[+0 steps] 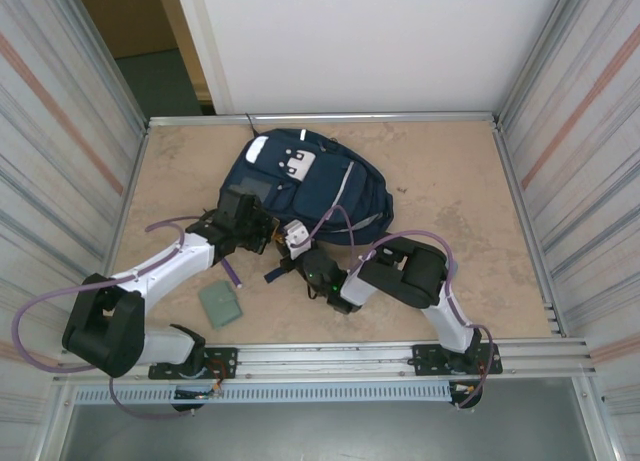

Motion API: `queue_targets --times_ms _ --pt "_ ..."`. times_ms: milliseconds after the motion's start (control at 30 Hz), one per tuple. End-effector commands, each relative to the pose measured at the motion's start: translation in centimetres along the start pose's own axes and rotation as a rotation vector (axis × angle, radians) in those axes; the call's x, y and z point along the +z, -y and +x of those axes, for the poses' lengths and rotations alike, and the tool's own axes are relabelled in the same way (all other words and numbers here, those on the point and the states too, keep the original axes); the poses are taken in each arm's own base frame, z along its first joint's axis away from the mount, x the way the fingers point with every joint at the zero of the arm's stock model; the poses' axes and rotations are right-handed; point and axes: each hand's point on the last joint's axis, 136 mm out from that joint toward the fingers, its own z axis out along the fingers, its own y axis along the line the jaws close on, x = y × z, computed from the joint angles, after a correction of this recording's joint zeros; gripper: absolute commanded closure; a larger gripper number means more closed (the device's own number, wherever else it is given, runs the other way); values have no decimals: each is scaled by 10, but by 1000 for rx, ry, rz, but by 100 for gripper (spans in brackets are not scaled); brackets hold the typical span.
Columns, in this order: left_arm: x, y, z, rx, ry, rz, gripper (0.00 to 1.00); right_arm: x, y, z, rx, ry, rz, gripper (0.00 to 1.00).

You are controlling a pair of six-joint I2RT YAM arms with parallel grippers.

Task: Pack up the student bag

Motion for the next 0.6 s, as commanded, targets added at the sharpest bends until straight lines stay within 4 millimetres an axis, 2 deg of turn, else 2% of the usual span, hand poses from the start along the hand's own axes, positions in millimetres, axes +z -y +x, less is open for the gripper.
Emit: queue_targets --times_ms 0,267,433,567 --pt "-15 2 27 51 -95 4 100 -1 0 -8 -2 21 35 98" --pt "-15 -11 4 86 28 -48 100 -20 12 -6 30 -14 84 100" --pt "-13 -32 -20 102 159 -114 100 -32 23 -6 60 -62 111 100" --pt "-12 -38 -31 76 206 -123 100 -44 33 -5 96 -92 139 100"
